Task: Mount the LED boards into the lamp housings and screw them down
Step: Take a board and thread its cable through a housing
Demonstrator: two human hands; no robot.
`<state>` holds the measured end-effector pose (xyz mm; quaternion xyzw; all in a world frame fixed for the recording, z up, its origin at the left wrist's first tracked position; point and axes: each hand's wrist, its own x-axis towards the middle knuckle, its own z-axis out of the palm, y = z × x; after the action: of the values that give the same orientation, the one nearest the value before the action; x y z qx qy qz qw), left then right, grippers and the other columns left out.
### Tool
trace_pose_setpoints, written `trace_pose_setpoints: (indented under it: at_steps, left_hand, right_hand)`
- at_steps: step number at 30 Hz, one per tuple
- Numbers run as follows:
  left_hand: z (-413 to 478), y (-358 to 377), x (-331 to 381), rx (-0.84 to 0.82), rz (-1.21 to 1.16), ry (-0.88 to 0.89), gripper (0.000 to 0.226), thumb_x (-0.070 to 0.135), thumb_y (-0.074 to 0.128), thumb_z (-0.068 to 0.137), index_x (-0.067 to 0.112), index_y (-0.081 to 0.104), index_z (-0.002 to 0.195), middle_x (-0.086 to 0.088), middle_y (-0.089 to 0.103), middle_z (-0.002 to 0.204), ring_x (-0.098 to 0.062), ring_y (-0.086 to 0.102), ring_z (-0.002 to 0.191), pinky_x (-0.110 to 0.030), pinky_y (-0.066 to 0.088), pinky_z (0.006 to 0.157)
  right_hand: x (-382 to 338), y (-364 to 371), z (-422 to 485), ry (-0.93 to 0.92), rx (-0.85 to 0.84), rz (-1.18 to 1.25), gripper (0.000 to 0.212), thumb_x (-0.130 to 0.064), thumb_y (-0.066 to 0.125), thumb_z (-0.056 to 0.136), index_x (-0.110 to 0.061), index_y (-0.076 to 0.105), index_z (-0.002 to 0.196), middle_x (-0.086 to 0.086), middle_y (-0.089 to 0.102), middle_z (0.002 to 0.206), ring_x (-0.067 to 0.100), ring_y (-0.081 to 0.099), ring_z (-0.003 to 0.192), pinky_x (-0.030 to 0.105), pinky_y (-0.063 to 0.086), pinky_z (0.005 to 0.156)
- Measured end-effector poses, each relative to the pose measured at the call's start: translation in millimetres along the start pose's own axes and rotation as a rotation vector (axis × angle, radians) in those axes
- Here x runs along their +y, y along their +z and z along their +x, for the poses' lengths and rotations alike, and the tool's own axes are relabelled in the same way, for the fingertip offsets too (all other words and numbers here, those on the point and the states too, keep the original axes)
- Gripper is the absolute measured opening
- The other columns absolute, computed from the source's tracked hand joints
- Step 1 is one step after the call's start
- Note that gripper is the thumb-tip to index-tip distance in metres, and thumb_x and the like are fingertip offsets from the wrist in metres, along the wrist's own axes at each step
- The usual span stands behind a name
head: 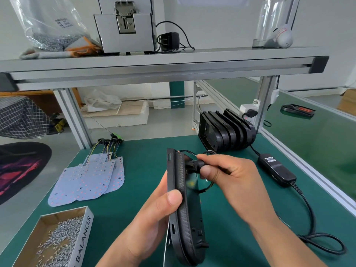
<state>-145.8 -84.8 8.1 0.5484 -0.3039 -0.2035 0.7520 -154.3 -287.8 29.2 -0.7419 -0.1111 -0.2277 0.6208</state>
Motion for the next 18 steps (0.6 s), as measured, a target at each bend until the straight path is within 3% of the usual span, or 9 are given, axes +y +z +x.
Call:
trace_pose_setpoints:
  at_steps: [2,9,13,15,18]
  left_hand:
    - [1.2,-1.3,-1.1,-0.020,0.000,0.013,0.077,0.051,0.062,0.103,0.016,0.035,0.165,-0.011,0.041,0.169,-0.033,0.033,0.158,-0.056,0.029,0.123]
    - [-1.6,-3.7,-10.1,-0.017,-0.141,0.013,0.074,0.043,0.060,0.106,0.004,0.037,0.163,-0.019,0.043,0.166,-0.037,0.036,0.157,-0.047,0.037,0.124]
    - [-3.0,-5.8,-11.3,-0.004,-0.196,-0.061,0.089,0.052,0.069,0.098,0.005,0.034,0.165,-0.021,0.039,0.168,-0.042,0.030,0.159,-0.067,0.019,0.128]
    - [-2.8,-5.8,-11.2,0.012,-0.161,-0.045,0.091,0.054,0.072,0.095,0.005,0.037,0.163,-0.020,0.045,0.165,-0.042,0.037,0.154,-0.063,0.028,0.125]
    - [-3.0,-6.4,-9.8,0.095,-0.146,-0.037,0.091,0.059,0.082,0.084,0.009,0.054,0.154,-0.018,0.062,0.148,-0.038,0.057,0.132,-0.053,0.047,0.110]
  right_hand:
    - [-1.9,-0.3,-0.1,0.000,-0.002,0.015,0.025,-0.027,0.079,0.087,-0.036,0.081,0.110,-0.012,0.082,0.096,0.003,0.075,0.089,0.010,0.051,0.080]
    - [6.0,12.2,-5.2,-0.345,0.125,-0.392,0.025,-0.025,0.072,0.097,-0.011,0.082,0.116,-0.005,0.067,0.080,0.017,0.062,0.076,0.027,0.049,0.071]
    - [2.0,7.4,-3.8,-0.072,0.079,-0.162,0.024,-0.027,0.080,0.093,-0.033,0.081,0.116,-0.017,0.080,0.095,0.004,0.074,0.092,0.010,0.049,0.079]
    - [0.9,6.5,-4.0,-0.003,0.038,-0.084,0.026,-0.030,0.080,0.091,-0.038,0.080,0.116,-0.022,0.080,0.100,-0.001,0.074,0.096,0.008,0.049,0.083]
    - [0.8,7.0,-3.6,0.031,0.028,-0.028,0.027,-0.034,0.078,0.092,-0.041,0.079,0.118,-0.011,0.080,0.095,0.003,0.073,0.090,0.012,0.050,0.081]
